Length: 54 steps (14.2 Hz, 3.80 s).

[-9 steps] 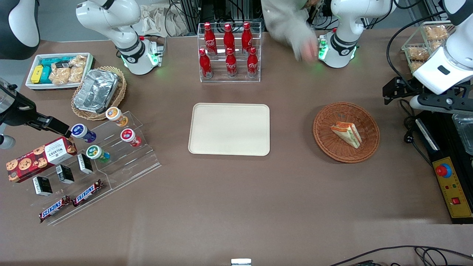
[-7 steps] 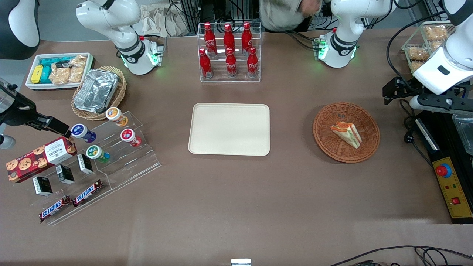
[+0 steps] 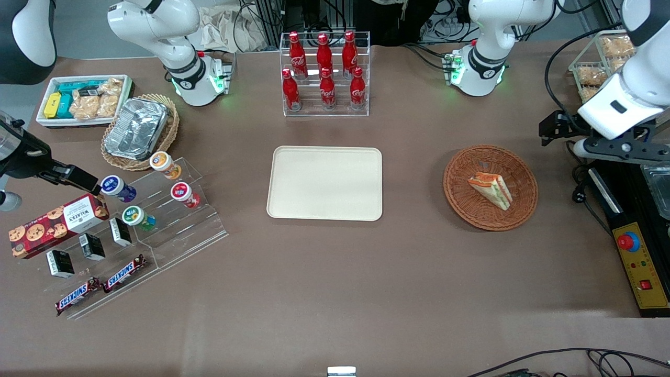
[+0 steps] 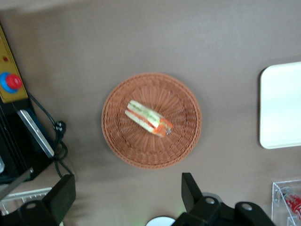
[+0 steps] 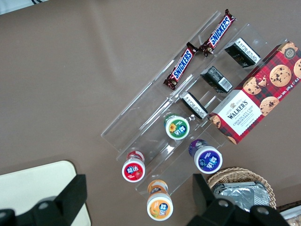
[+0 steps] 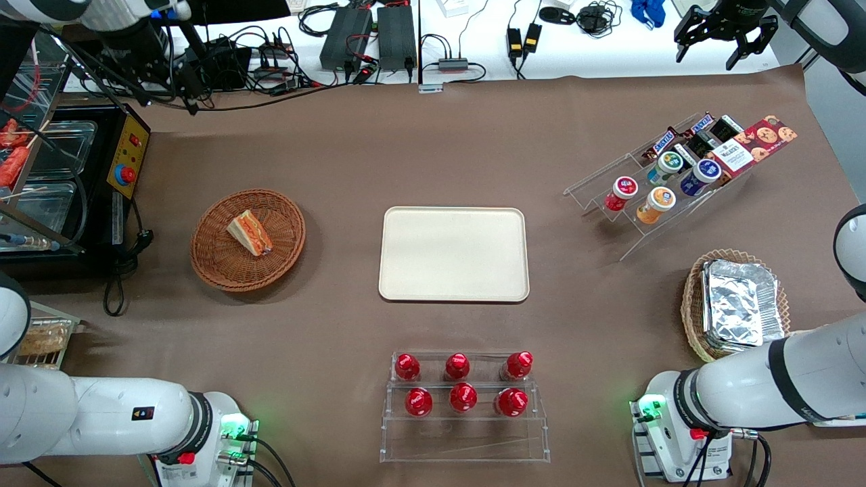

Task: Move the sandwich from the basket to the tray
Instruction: 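Move the left gripper over the wicker basket toward the sandwich, then lower the open left gripper around the wrapped sandwich and close it, then lift the sandwich up out of the basket with the left gripper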

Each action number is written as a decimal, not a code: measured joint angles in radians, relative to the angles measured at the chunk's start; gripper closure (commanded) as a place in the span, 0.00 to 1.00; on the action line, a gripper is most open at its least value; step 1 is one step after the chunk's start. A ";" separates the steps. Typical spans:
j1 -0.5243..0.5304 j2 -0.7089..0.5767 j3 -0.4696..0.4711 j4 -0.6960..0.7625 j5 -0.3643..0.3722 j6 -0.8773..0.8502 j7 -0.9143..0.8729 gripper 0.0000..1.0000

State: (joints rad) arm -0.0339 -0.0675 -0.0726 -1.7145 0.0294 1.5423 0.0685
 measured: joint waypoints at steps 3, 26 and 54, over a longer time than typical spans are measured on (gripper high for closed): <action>0.026 -0.058 0.003 -0.167 0.000 0.125 -0.010 0.00; -0.013 0.023 -0.012 -0.722 0.001 0.878 -0.969 0.00; -0.013 -0.017 -0.010 -0.508 0.071 0.517 -0.988 1.00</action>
State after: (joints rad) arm -0.0468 -0.0846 -0.0826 -2.2228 0.1000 2.0590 -0.9195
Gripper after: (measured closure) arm 0.841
